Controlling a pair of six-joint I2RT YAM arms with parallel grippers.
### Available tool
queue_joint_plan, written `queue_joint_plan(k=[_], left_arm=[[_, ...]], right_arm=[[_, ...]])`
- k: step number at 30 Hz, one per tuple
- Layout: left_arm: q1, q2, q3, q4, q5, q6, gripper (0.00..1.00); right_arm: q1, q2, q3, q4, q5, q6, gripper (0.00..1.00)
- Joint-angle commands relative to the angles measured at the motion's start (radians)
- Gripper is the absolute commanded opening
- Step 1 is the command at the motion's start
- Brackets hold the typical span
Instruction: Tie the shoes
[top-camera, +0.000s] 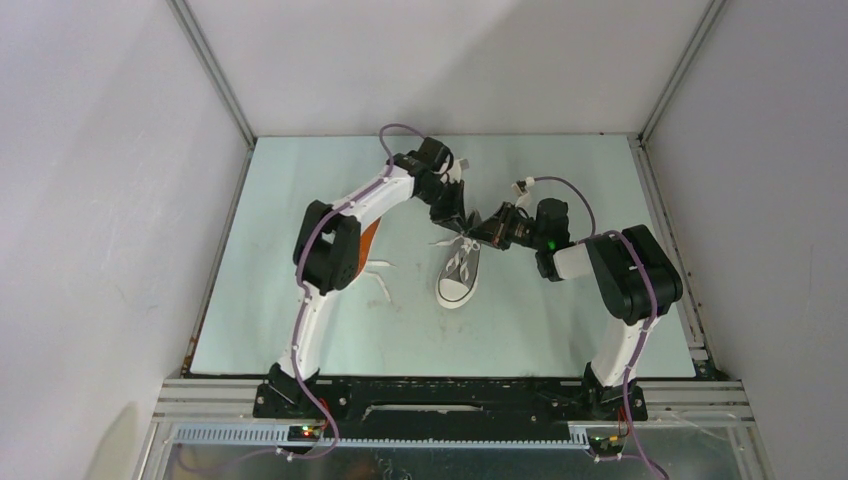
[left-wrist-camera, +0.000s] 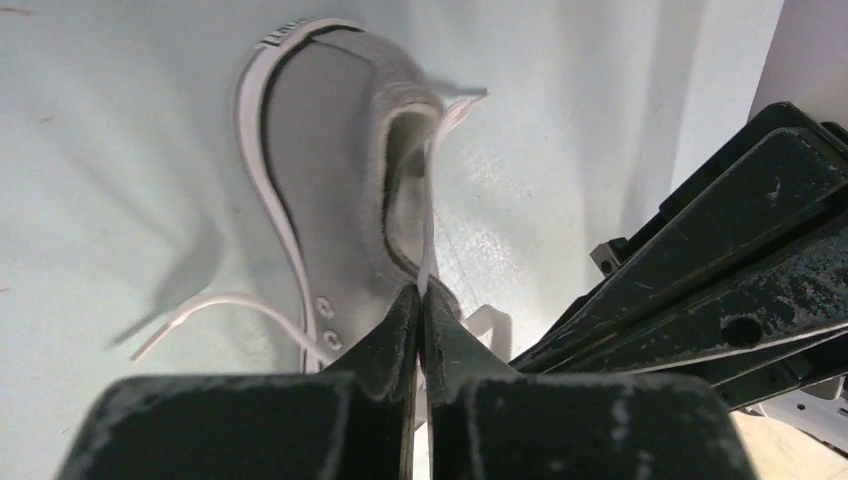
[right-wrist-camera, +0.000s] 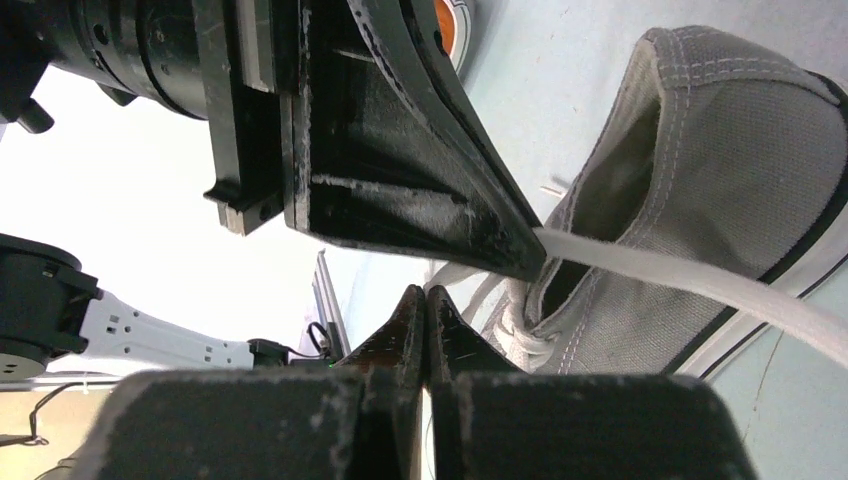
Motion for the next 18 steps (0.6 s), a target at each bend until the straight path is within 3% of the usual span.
queue_joint_plan(k=[1,11,18], left_arm=[[0.043,-0.098,-0.032,0.072,-0.034,-0.015,0.06],[0.077,-0.156,-0.14,0.098,-0.093,-0.004,0.12],[0.081,-0.184,-0.179,0.13,-0.069,-0.009,0.01]], right_arm=[[0.003,-0.046,0.009,0.015,0.001,-0.021,0.0],[0.003,-0.049,0.009,0.009,0.003,-0.023,0.0],[0.002,-0.052,0.009,0.003,0.004,-0.027,0.0]])
